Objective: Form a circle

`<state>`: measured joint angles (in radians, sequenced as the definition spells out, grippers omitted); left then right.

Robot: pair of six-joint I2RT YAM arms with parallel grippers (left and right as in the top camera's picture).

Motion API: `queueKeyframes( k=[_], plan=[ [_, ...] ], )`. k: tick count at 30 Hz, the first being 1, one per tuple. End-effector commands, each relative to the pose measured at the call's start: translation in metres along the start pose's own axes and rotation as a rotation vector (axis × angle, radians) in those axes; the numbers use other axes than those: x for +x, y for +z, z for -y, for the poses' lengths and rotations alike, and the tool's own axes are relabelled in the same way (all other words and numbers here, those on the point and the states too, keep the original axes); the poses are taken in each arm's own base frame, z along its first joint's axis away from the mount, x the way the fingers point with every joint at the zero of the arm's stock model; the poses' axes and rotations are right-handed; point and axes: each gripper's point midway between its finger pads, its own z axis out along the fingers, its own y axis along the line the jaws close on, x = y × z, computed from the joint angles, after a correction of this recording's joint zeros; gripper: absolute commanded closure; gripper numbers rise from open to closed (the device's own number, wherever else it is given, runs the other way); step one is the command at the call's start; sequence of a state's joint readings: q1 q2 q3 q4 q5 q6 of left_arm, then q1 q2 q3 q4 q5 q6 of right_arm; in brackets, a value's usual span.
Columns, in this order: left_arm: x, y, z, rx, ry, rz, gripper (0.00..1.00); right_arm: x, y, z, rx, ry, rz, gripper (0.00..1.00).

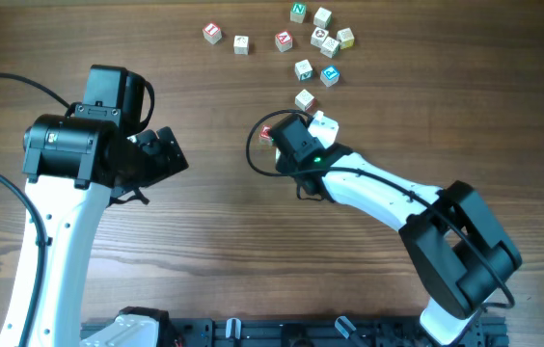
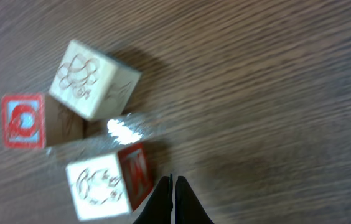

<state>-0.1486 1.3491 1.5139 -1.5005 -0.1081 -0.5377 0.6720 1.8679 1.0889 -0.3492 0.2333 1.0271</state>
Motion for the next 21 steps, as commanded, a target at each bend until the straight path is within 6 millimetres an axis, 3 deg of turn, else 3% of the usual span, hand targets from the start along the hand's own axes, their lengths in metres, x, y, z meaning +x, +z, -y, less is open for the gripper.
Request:
queueKeyframes(
  k=[1, 7, 21],
  plan=[
    [-0.002, -0.002, -0.003, -0.009, -0.018, 0.017, 0.00, -0.005, 0.010, 0.009, 0.019, 0.028, 0.012, 0.95],
    [-0.002, -0.002, -0.003, -0.009, -0.018, 0.017, 0.00, -0.006, 0.034, 0.006, -0.039, 0.010, -0.043, 0.96],
    [-0.002, -0.002, -0.003, -0.009, -0.018, 0.017, 0.00, -0.002, 0.033, -0.006, -0.107, -0.035, -0.081, 0.96]
  ],
)
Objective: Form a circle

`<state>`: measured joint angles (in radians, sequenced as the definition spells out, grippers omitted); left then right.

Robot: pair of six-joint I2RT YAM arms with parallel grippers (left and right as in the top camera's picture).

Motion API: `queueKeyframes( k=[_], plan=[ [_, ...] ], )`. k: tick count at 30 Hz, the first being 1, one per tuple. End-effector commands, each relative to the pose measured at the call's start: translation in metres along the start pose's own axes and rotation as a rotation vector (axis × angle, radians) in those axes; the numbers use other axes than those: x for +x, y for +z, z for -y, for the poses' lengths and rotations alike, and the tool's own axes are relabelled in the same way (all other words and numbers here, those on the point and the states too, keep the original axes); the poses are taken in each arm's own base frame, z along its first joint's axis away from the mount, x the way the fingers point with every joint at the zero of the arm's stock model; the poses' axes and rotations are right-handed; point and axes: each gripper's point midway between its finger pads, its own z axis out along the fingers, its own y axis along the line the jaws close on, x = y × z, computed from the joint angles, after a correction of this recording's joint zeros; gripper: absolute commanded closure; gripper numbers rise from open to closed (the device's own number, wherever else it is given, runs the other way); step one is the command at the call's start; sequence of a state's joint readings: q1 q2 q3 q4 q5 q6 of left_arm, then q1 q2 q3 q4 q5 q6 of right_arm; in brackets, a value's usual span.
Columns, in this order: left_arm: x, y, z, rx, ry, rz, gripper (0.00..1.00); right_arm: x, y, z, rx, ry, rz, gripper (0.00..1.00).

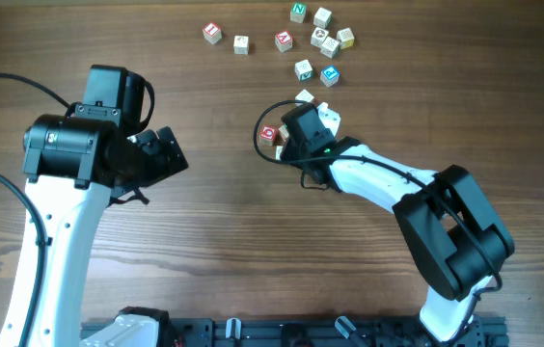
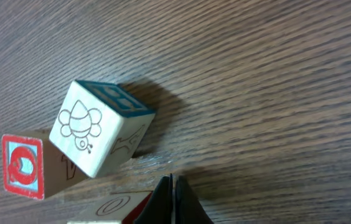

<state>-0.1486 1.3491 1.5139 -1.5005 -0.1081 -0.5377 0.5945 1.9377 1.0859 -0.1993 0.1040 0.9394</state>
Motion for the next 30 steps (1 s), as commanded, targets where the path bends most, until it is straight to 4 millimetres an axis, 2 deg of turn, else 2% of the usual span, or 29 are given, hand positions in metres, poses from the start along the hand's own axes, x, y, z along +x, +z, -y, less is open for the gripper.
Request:
queueKeyframes(
  k=[1, 26, 30],
  plan=[
    [-0.002, -0.002, -0.003, -0.009, -0.018, 0.017, 0.00, 0.011, 0.007, 0.003, -0.004, -0.025, -0.045, 0.95],
    [-0.002, -0.002, -0.003, -0.009, -0.018, 0.017, 0.00, 0.010, 0.007, -0.010, -0.063, -0.019, -0.049, 0.96],
    [-0.002, -0.002, -0.003, -0.009, -0.018, 0.017, 0.00, 0.013, 0.007, -0.007, -0.050, -0.019, -0.059, 0.95]
  ],
)
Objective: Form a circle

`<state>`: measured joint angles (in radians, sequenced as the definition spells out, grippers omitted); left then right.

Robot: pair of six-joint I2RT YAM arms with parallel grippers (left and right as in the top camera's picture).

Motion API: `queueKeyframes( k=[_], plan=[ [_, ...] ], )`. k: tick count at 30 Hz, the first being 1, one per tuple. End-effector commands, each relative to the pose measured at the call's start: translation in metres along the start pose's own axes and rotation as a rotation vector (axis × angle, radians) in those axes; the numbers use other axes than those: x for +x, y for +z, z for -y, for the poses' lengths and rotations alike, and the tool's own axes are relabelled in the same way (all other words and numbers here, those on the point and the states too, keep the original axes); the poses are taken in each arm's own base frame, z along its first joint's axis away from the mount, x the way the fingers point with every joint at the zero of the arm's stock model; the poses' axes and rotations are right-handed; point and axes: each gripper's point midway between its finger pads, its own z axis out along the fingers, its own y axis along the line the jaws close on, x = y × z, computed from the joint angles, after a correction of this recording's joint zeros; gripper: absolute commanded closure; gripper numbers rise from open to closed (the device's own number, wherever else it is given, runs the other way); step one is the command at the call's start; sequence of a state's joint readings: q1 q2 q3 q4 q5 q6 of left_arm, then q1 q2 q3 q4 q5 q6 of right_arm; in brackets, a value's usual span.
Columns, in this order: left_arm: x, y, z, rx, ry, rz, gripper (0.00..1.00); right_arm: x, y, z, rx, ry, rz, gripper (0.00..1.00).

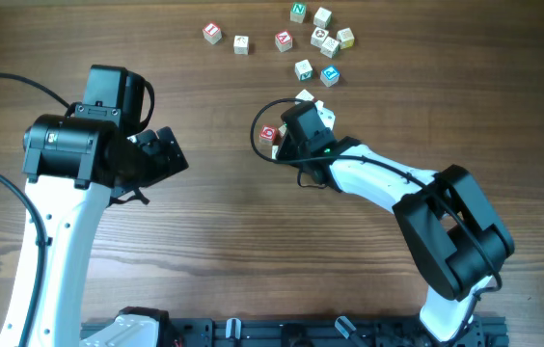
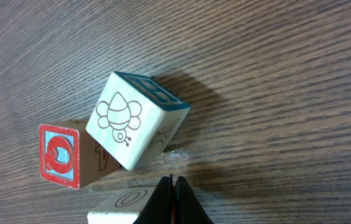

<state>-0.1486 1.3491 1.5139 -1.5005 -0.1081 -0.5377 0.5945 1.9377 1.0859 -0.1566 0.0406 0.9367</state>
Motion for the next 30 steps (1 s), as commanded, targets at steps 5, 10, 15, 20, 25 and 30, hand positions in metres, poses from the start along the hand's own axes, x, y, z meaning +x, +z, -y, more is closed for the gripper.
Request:
queueKeyframes(
  k=[5, 10, 15, 20, 25, 30],
  plan=[
    [-0.002, -0.002, -0.003, -0.009, -0.018, 0.017, 0.00, 0.019, 0.006, 0.020, 0.070, 0.049, -0.071, 0.95],
    [-0.002, -0.002, -0.003, -0.009, -0.018, 0.017, 0.00, 0.034, 0.004, 0.018, 0.052, 0.059, -0.149, 0.95],
    [-0.002, -0.002, -0.003, -0.009, -0.018, 0.017, 0.00, 0.038, 0.004, 0.014, 0.035, 0.058, -0.172, 0.95],
    [-0.002, -0.002, -0.003, -0.009, -0.018, 0.017, 0.00, 0.032, 0.005, 0.010, 0.018, 0.057, -0.147, 0.95],
    [-0.002, -0.002, -0.003, -0.009, -0.018, 0.017, 0.00, 0.029, 0.005, 0.012, 0.029, 0.054, -0.126, 0.95],
    [-0.002, -0.002, -0.003, -0.009, -0.018, 0.017, 0.00, 0.022, 0.006, 0.015, 0.048, 0.050, -0.089, 0.95]
  ],
)
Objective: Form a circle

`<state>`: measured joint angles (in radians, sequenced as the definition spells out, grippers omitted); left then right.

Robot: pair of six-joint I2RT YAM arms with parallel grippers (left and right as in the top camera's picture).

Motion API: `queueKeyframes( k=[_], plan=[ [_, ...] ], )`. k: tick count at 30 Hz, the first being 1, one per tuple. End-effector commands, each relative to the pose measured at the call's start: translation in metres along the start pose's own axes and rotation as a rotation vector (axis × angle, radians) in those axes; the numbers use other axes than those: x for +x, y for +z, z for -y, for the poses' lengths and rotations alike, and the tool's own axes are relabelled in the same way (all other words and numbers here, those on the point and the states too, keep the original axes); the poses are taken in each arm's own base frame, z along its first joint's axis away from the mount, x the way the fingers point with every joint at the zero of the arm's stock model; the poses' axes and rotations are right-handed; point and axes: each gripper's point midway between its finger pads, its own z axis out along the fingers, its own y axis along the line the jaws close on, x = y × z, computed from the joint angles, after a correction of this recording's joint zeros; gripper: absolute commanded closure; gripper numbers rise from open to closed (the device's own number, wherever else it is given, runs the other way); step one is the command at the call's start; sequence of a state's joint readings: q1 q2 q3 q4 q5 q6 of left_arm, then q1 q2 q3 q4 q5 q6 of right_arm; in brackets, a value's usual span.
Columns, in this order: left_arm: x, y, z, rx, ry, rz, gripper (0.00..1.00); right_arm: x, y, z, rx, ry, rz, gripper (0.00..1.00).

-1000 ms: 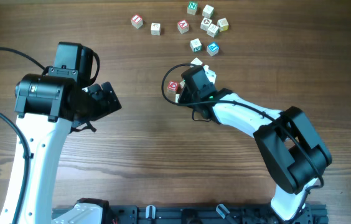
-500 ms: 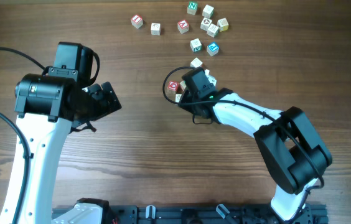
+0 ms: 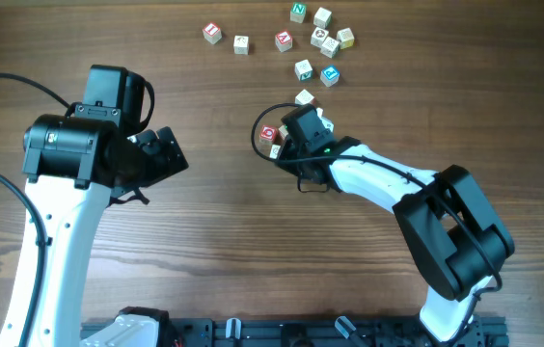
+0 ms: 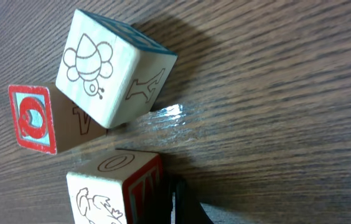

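Note:
Three wooden letter blocks lie close together in the right wrist view. A bee block (image 4: 104, 71) with a blue top leans against a red O block (image 4: 35, 118). Below them sits a block with a red W side (image 4: 116, 190). My right gripper (image 4: 174, 202) is shut and empty, its fingertips against that block's red side. In the overhead view the red O block (image 3: 269, 133) shows just left of the right gripper, which hides the other two. My left gripper (image 3: 168, 152) hangs over the table's left half, far from all blocks.
Several more letter blocks are scattered at the far edge (image 3: 315, 39), one of them (image 3: 304, 97) lying alone just beyond the right gripper. Two blocks (image 3: 212, 32) sit further left. The right arm's cable (image 3: 258, 145) loops beside the gripper.
My right gripper has drawn back a little toward the near side. The W block now shows much more, right beside the fingertips. The bee block sits higher in the view.
My shut right gripper first stood beside the three blocks, next to the W block. Then it was farther in, close under the bee block. That block then stood turned and nearer the red O block. Now the gripper is back beside the W block. The left arm stayed still.

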<state>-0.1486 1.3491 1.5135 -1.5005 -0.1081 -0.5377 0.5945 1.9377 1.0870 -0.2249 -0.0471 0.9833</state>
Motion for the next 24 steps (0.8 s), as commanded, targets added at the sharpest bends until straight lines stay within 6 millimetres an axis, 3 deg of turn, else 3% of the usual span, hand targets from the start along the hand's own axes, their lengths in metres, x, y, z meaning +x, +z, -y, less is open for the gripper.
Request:
queueKeyframes(
  k=[1, 17, 24],
  plan=[
    [-0.002, -0.002, -0.003, -0.009, -0.018, 0.017, 0.00, -0.002, 0.007, 0.011, 0.042, 0.005, 0.027, 0.95],
    [-0.002, -0.002, -0.003, -0.008, -0.018, 0.017, 0.00, -0.008, 0.007, 0.002, 0.007, -0.039, 0.051, 0.95],
    [-0.002, -0.002, -0.003, -0.008, -0.018, 0.017, 0.00, 0.007, 0.006, 0.023, 0.092, 0.062, -0.007, 0.95]
  ],
)
